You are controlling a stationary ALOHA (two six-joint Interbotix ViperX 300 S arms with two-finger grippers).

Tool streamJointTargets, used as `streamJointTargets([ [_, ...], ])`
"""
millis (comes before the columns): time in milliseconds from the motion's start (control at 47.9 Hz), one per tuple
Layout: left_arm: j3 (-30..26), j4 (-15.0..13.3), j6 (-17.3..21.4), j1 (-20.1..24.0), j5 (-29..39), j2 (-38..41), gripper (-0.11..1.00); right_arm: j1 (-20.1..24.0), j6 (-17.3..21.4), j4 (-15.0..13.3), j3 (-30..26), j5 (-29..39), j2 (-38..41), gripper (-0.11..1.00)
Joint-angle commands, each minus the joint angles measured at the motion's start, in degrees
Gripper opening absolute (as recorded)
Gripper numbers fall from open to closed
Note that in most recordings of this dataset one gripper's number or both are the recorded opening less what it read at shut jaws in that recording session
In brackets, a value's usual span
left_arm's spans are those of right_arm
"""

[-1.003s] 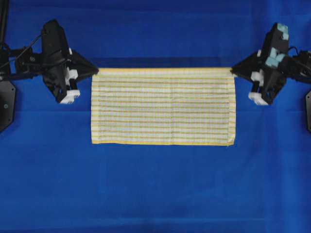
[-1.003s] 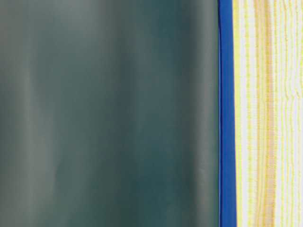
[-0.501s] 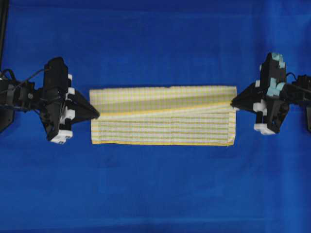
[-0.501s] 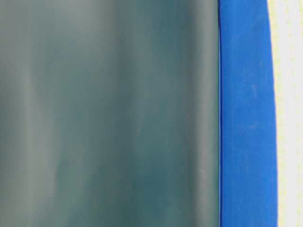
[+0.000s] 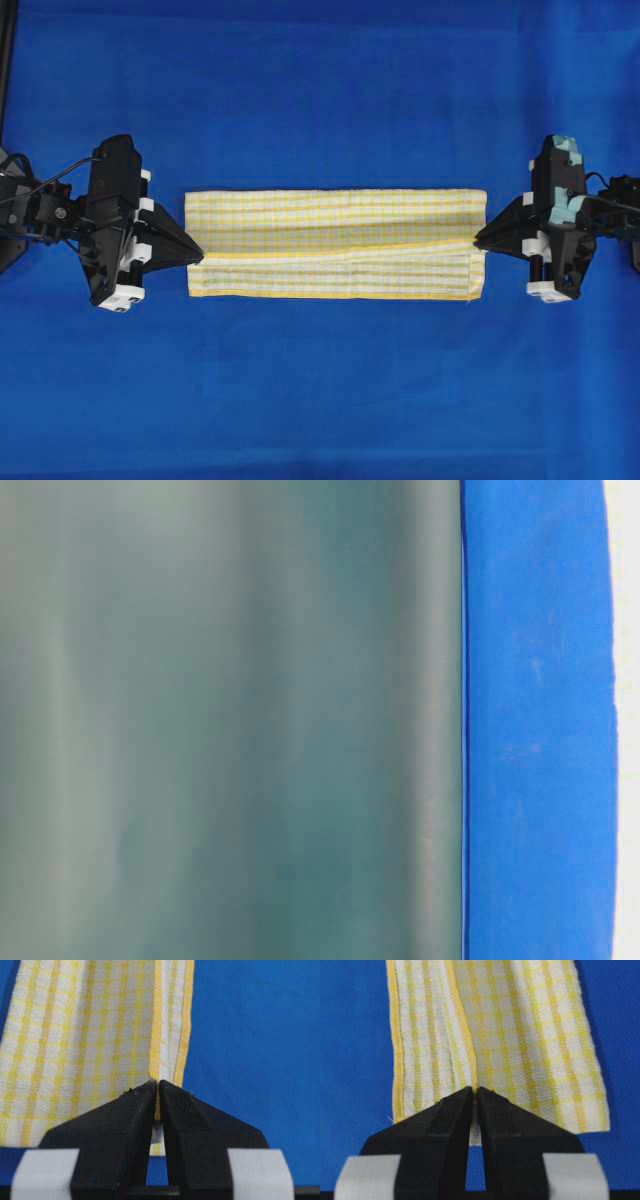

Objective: Fold the yellow towel.
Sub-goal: 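Open both grippers and release the folded edge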

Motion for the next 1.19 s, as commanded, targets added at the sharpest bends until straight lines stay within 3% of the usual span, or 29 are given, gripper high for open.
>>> streamJointTargets([
  [0,-0.9,0.0,0.0,-0.6,0.3,-0.7,0.03,0.8,0.0,0.4,-1.5,-0.6,0.4,0.05],
  [731,-2.1,0.0,0.1,-1.2,1.5,-0.4,0.03,4.0,-0.1,0.8,-3.3,-0.2,2.6,0.06],
  [815,-2.1,-0.1,0.1,-1.2,1.7,-0.5,0.05,4.2,-0.1,0.8,-3.4,-0.2,2.5,0.19],
  [898,-2.1,-0.1,0.2,-1.1,1.7,-0.9,0.21,4.2,-0.1,0.8,-3.4,-0.2,2.3,0.46],
  [1024,-2.1,-0.1,0.8,-0.4,1.8,-1.7,0.59,4.2,-0.4,0.7,-3.2,-0.2,1.0,0.79],
  [1107,-1.8,0.0,1.1,0.9,1.8,-2.3,0.79,3.9,-0.6,0.6,-2.7,-0.2,-0.5,0.81],
  [1170,-1.8,0.1,1.2,2.3,2.0,-2.5,0.79,2.9,-0.7,0.6,-2.3,-0.2,-1.6,0.76],
])
